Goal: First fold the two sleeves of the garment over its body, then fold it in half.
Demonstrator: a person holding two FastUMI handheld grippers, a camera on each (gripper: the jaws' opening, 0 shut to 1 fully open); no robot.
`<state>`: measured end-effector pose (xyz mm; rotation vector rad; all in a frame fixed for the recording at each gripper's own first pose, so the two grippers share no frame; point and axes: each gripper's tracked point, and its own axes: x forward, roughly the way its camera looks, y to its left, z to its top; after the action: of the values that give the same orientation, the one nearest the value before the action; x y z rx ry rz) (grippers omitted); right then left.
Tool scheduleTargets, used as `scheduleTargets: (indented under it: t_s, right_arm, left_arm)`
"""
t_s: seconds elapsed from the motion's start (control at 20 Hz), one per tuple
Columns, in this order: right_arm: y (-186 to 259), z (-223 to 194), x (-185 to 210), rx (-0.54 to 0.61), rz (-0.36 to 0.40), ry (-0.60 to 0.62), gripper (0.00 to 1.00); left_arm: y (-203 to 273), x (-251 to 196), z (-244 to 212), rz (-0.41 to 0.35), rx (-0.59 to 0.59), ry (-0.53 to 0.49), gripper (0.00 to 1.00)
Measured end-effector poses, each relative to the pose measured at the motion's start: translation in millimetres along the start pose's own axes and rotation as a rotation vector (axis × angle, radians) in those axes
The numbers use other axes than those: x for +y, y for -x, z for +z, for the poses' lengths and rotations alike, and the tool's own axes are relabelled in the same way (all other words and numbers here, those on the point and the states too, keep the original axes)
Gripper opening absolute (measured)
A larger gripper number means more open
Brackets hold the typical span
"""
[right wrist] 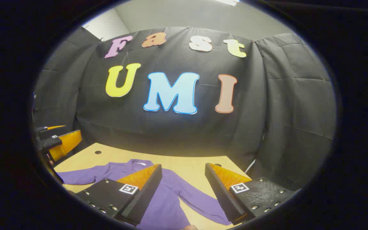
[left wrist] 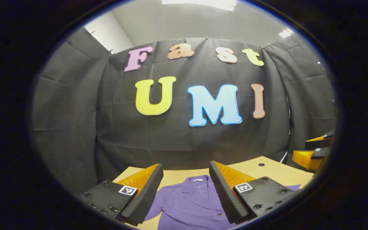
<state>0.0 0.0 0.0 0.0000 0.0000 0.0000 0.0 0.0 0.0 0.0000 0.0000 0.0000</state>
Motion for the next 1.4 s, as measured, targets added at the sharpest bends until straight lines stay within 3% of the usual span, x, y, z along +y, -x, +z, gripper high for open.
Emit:
scheduleTargets:
  t_s: [0.8, 1.4]
  right_arm:
    - [2, -12, 4, 0.032, 0.017, -0.016, 0.9]
    - [-10, -80, -76, 0.217, -0.208, -0.077, 0.9]
  left_arm:
    - [12, 3, 0, 0.015, 0.001, -0.016, 0.99]
    - [-3, 0, -11, 0.0, 0.015, 0.004, 0.99]
